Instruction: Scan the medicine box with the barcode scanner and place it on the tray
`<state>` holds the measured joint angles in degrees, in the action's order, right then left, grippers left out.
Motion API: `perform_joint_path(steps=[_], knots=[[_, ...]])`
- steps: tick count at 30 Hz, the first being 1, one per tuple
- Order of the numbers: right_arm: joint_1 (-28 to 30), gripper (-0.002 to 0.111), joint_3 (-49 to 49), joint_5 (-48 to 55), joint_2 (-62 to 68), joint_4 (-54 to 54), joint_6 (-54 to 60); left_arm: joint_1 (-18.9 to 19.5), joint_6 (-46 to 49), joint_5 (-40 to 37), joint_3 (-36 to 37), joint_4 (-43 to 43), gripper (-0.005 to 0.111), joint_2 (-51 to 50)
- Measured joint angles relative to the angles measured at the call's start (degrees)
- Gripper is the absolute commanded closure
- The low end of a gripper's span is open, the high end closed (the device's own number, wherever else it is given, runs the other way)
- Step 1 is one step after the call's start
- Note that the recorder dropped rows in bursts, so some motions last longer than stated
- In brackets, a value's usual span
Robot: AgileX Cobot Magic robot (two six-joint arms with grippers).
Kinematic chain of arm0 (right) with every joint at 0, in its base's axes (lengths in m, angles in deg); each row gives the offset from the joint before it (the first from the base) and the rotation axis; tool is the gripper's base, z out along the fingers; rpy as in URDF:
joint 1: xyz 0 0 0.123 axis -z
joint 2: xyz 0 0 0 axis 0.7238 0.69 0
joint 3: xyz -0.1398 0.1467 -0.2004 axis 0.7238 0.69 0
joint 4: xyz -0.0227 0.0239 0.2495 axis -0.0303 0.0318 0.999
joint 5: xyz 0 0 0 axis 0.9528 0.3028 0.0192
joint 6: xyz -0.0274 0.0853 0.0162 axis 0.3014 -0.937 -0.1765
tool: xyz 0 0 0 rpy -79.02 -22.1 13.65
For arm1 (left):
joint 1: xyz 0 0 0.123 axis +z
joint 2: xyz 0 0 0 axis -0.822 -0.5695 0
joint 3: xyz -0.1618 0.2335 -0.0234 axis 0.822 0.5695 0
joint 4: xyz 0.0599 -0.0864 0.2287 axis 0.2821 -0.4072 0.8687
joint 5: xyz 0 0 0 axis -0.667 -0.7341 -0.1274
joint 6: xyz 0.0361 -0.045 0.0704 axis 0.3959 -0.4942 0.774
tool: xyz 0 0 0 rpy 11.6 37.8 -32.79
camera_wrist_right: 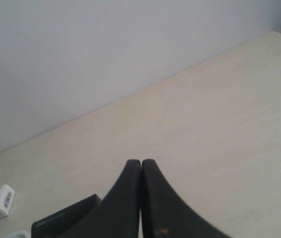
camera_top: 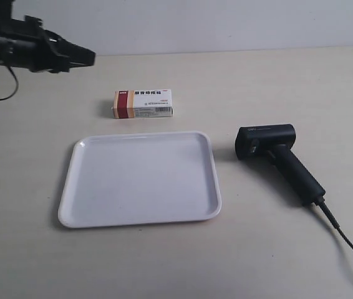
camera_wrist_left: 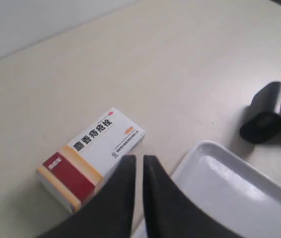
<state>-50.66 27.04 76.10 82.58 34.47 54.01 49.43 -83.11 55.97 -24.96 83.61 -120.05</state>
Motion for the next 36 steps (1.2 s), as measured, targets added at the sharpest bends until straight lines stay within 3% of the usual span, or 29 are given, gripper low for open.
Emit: perform_joint_path(steps=[4, 6, 12, 24, 28, 36], knots=[[0.0, 0.108, 0.0, -2.06, 4.81, 0.0, 0.0, -5.29, 3.67, -3.82, -7.03, 1.31, 0.02, -8.01], [0.0, 0.108, 0.0, -3.11, 6.46, 0.0, 0.1, -7.48, 5.67, -7.14, -9.61, 1.51, 0.002, -10.95], [0.0, 0.108, 0.0, -5.3, 9.69, -0.66, 0.1, -10.68, 13.83, -11.3, -15.53, 1.72, 0.003, -19.6], [0.0, 0.108, 0.0, -6.38, 10.48, -0.79, 0.1, -10.77, 11.72, -9.76, -27.92, 1.77, 0.004, -32.62], [0.0, 0.108, 0.0, -6.48, 10.48, -0.79, 0.1, -10.77, 11.46, -9.64, -28.84, 1.64, 0.023, -34.31], [0.0, 0.108, 0.0, -7.23, 10.48, -1.85, 0.1, -10.66, 11.46, -7.97, -29.14, 1.72, 0.107, -34.13]])
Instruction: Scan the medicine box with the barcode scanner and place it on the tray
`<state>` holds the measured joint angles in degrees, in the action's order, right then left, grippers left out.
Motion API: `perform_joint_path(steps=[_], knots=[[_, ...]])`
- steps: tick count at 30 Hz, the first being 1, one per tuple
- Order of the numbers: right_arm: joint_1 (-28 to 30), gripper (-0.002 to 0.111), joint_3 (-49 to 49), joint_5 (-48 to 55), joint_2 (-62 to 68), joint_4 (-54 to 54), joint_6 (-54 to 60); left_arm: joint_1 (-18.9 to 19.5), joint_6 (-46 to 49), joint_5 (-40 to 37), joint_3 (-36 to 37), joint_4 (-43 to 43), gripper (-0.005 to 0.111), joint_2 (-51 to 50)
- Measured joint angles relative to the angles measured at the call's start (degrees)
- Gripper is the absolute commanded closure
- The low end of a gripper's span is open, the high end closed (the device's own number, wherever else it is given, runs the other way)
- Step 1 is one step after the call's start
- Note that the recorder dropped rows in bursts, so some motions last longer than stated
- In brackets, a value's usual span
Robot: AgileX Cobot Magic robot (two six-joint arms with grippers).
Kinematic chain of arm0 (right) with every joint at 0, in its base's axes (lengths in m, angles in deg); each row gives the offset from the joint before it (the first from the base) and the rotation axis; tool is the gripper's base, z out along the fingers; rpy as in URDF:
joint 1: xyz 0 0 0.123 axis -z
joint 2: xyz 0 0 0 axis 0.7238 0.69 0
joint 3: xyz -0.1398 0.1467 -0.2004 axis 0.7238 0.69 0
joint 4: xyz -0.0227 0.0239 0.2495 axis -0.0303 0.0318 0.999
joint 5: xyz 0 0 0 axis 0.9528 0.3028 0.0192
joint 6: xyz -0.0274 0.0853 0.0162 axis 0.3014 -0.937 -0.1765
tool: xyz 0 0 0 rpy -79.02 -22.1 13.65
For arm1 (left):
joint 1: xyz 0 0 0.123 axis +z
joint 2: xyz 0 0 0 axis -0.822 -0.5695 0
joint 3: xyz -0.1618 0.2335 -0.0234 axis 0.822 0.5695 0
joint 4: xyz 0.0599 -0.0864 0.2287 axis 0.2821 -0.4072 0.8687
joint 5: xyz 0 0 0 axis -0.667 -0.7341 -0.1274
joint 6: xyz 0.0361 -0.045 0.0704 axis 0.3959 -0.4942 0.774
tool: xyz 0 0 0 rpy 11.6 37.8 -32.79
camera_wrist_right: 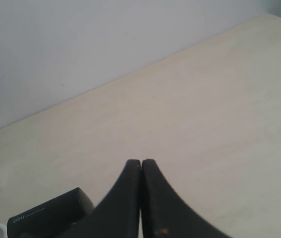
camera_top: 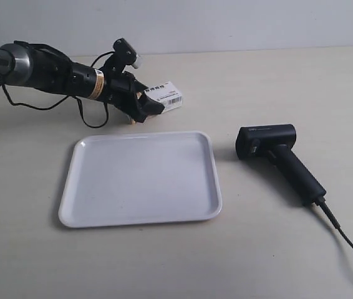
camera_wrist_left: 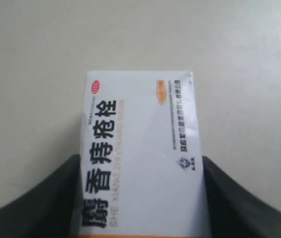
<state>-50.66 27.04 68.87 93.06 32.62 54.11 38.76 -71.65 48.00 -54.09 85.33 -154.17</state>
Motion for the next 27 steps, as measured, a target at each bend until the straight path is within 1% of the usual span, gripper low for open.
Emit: perform_joint_path(steps=[3, 7, 10, 12, 16, 19, 22, 24, 27], knots=[[0.0, 0.108, -0.27, -0.11, 0.38, -1.59, -0.13, 0.0, 0.0, 4.02, 0.35, 0.3, 0.106, 1.71], [0.0, 0.108, -2.61, 1.67, 3.78, -3.84, -0.36, 0.0, 0.14, 13.69, 2.05, 0.44, 0.106, 8.64], [-1.92, 0.108, -5.51, 4.78, 8.89, -4.8, -0.55, 0.0, 1.73, 18.45, 6.24, 0.14, 0.106, 16.3], [-5.35, 0.104, -7.33, 5.84, 13.19, -4.92, -0.55, 0.0, 3.96, 19.65, 11.34, 0.05, 0.106, 22.41], [-12.72, 0.083, -11.03, 6.41, 22.41, -5.02, 0.97, 0.0, 8.75, 20.51, 22.63, 0.03, 0.106, 32.22], [-15.92, 0.06, -13.78, 6.41, 29.18, -5.02, 2.33, 0.0, 13.02, 20.65, 30.59, 0.12, 0.106, 36.26], [-17.7, 0.039, -16.22, 6.44, 35.68, -5.02, 4.73, 0.0, 17.1, 18.51, 36.45, 0.38, 0.106, 37.73], [-18.12, 0.029, -17.98, 6.56, 40.0, -5.02, 5.42, 0.0, 19.81, 16.32, 39.18, 0.64, 0.106, 37.73], [-18.17, 0.023, -20.4, 6.78, 45.46, -5.15, 6.7, 0.0, 21.96, 14.68, 41.47, 0.79, 0.106, 37.73]])
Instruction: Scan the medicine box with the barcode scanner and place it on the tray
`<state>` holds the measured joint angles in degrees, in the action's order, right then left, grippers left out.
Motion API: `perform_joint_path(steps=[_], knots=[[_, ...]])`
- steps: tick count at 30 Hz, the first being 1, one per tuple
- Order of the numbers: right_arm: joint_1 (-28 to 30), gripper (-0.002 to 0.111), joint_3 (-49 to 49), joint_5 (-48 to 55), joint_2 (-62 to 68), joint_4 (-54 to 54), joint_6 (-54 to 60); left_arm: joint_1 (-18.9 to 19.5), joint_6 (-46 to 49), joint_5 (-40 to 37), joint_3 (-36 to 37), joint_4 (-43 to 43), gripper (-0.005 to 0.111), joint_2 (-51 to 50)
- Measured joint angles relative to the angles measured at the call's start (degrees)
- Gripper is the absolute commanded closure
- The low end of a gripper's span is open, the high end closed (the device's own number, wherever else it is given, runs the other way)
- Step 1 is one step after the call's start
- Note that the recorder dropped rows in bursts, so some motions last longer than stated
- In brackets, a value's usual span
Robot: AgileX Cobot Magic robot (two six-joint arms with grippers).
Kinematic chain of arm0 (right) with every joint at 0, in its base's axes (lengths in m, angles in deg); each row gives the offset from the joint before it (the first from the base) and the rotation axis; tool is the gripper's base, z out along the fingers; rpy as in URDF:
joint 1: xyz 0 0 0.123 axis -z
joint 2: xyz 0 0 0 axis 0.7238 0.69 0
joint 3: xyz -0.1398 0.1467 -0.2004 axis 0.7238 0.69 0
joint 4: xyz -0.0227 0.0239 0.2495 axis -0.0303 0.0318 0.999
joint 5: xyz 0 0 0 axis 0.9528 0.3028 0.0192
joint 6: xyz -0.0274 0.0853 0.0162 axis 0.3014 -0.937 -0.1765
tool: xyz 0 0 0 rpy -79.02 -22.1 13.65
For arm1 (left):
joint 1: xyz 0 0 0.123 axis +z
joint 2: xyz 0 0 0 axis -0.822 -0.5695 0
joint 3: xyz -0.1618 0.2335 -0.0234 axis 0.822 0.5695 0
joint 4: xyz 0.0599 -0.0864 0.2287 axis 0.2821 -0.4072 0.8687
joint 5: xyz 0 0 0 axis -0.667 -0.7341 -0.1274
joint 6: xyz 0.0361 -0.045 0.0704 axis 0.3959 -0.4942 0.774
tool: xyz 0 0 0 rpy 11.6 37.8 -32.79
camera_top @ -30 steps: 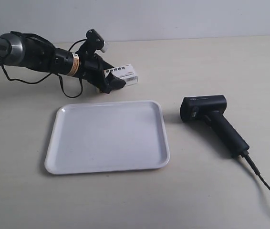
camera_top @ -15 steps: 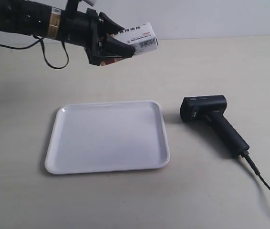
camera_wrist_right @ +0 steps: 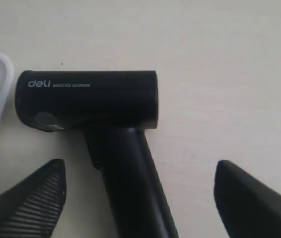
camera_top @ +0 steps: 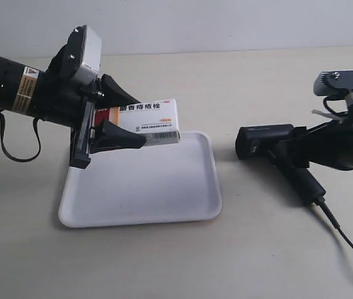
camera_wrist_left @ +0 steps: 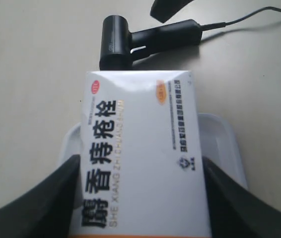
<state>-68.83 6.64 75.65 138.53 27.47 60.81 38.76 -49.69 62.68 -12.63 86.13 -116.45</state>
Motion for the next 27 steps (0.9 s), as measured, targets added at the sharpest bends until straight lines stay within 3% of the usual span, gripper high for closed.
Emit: perform_joint_path(steps=[12, 21, 27], knots=[[-0.09, 0.026, -11.89, 1.24, 17.35, -0.1, 6.43, 0.0, 1.06, -0.47, 0.61, -0.24, 0.106, 0.0], [-0.13, 0.106, -15.69, 4.22, 20.99, -0.1, 13.25, 0.0, 0.95, -3.57, 0.61, -0.24, 0.106, -2.77], [-2.31, 0.108, -15.69, 16.68, 8.15, -3.78, 14.62, 0.0, 1.17, -5.09, 0.74, -0.24, 0.107, -4.85]])
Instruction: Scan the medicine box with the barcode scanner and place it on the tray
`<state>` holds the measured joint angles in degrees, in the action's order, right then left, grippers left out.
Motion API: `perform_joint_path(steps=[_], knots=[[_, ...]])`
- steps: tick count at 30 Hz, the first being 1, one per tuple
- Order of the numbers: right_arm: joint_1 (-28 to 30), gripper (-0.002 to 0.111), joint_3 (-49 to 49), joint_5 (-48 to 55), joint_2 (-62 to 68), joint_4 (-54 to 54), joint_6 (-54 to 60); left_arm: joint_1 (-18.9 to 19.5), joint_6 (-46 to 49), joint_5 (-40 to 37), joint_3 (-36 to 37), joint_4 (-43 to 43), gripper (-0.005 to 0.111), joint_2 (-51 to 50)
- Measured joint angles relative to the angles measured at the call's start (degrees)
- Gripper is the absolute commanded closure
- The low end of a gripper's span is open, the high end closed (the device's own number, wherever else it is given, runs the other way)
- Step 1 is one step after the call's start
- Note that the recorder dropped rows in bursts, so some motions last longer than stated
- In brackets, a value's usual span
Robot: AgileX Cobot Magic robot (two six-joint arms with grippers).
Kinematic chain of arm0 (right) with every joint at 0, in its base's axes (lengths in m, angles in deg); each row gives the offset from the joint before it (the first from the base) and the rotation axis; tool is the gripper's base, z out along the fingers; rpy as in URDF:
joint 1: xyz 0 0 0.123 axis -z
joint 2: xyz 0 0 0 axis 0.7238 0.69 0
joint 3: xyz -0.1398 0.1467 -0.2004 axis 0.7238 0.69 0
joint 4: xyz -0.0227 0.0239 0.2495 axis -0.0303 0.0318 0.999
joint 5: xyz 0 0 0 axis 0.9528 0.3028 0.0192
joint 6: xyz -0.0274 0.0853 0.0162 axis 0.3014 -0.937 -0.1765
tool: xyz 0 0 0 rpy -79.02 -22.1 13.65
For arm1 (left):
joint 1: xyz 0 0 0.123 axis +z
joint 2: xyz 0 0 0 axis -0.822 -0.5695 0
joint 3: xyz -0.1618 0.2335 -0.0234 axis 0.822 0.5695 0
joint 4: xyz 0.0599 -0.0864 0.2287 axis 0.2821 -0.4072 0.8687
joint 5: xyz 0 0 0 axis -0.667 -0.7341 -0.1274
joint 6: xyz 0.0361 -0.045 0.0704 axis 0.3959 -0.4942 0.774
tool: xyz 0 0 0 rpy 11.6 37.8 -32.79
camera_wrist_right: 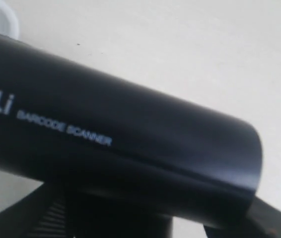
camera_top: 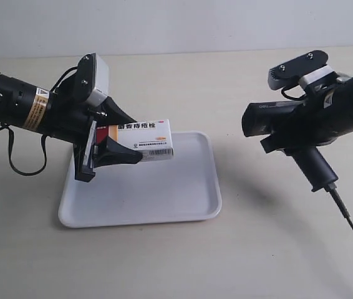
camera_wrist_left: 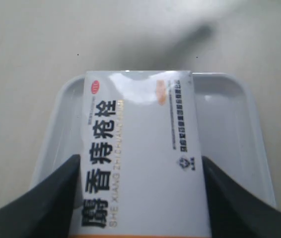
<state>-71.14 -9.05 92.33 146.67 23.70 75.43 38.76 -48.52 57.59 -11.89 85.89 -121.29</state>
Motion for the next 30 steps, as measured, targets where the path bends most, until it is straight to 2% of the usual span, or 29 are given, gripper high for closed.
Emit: perform_joint_path(steps=[4, 19, 25, 30], knots=[[-1.86, 0.108, 0.0, 0.75, -0.88, -1.69, 0.22, 0.0, 0.0, 0.0, 0.0, 0.0, 0.107, 0.0], [-1.86, 0.108, 0.0, -1.35, 1.81, -2.28, 0.34, 0.0, -1.03, 0.4, 0.0, 0.0, 0.107, 0.0], [-1.5, 0.108, 0.0, -7.42, 5.75, -2.28, -3.21, 0.0, -6.93, -2.03, 0.0, -0.12, 0.107, -0.76], [-1.09, 0.108, 0.0, -10.33, 10.65, -2.28, -5.43, 0.0, -7.47, -3.87, 0.0, -3.86, 0.107, -6.49]])
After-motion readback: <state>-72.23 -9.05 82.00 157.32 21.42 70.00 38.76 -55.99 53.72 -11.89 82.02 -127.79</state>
